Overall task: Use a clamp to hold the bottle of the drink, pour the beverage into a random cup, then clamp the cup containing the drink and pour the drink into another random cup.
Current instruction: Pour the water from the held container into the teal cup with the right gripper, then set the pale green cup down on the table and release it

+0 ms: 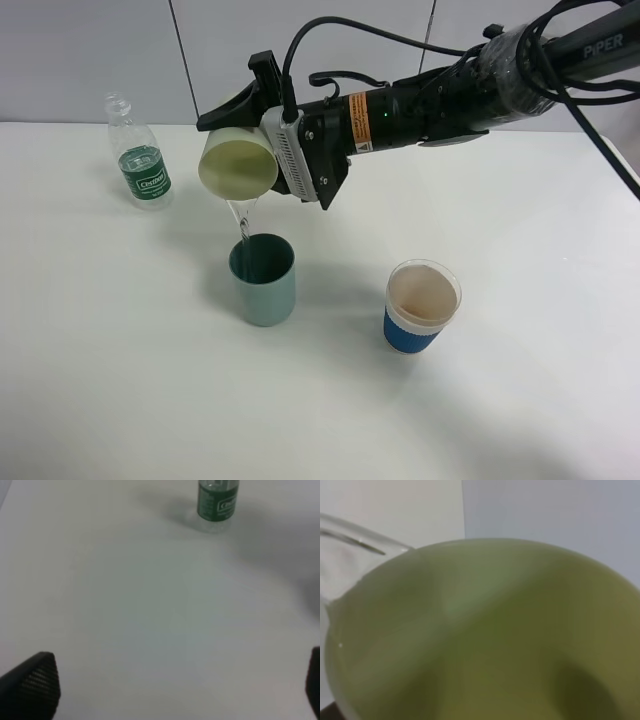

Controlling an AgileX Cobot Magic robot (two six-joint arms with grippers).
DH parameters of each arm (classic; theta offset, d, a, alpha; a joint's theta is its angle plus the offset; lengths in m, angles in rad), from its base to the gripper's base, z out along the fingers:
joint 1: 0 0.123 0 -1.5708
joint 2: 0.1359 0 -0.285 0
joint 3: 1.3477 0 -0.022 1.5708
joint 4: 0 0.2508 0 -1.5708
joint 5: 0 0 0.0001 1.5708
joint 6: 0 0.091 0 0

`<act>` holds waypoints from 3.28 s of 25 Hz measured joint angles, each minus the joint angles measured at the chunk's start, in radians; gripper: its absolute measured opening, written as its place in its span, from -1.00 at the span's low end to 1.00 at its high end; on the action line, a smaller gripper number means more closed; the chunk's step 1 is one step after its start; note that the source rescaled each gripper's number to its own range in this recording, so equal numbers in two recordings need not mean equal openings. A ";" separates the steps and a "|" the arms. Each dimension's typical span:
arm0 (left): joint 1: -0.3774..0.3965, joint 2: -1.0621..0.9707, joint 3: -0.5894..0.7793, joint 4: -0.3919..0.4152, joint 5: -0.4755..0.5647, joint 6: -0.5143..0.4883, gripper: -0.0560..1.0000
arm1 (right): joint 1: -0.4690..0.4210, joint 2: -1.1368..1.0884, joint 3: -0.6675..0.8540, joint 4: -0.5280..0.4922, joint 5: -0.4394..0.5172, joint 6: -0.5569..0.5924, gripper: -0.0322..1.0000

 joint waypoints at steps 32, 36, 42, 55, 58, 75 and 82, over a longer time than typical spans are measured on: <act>0.000 0.000 0.000 0.000 0.000 0.000 1.00 | 0.034 -0.002 -0.003 -0.015 0.020 -0.330 -0.93; 0.000 0.000 0.000 0.000 0.000 0.000 1.00 | 0.037 -0.002 -0.003 -0.015 0.032 -0.334 -0.93; 0.000 0.000 0.000 0.000 0.000 0.000 1.00 | 0.037 -0.002 -0.003 -0.005 0.060 -0.068 -0.93; 0.000 0.000 0.000 0.000 0.000 0.000 1.00 | -0.014 -0.002 -0.003 0.220 0.104 1.304 -0.93; 0.000 0.000 0.000 0.000 0.000 0.000 1.00 | -0.039 -0.002 -0.003 0.297 0.124 1.421 -0.93; 0.000 0.000 0.000 -0.001 0.000 0.000 1.00 | -0.110 0.124 -0.003 0.665 0.167 1.199 -0.93; 0.000 0.000 0.000 -0.001 0.000 0.000 1.00 | -0.110 0.177 -0.003 0.810 0.165 1.125 -0.93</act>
